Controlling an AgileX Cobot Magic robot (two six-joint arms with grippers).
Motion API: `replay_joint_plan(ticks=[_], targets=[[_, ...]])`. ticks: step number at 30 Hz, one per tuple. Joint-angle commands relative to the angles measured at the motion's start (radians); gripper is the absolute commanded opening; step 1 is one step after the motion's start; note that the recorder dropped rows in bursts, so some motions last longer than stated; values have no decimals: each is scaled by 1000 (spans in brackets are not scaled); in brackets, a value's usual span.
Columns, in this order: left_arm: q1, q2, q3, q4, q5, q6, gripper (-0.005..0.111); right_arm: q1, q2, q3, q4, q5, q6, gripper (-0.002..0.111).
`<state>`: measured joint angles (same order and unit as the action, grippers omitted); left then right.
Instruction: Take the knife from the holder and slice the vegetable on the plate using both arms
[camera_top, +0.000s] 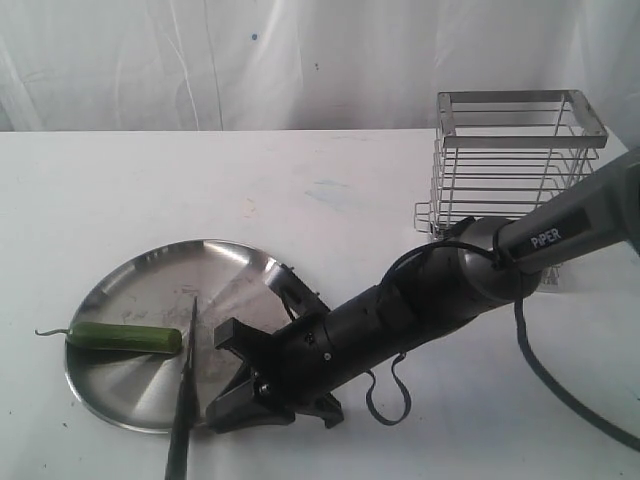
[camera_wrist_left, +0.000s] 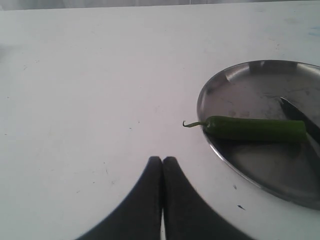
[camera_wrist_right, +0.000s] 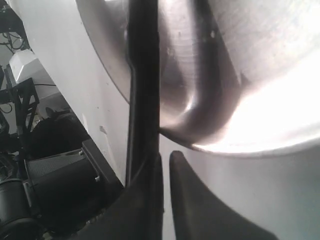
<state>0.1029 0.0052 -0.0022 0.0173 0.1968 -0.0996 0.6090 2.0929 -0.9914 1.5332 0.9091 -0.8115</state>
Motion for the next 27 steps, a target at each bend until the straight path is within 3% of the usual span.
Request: replay_joint_plan(ticks=[1,10,18,23,27], targets=[[-7,-5,2,-4,-1,0,0,0,24,10,-57,-52,15,0],[-7,-5,2,-4,-1,0,0,0,-90,10,-172,-76,77,0],[-7,-5,2,-4,-1,0,0,13,-295,5,-507,-108,229,0],[-7,-5,2,-4,-1,0,0,135,-374,-73,-945,-181,598,0],[-7,-5,2,-4,-1,0,0,264,-359,-184,-1083,-151,683,0]])
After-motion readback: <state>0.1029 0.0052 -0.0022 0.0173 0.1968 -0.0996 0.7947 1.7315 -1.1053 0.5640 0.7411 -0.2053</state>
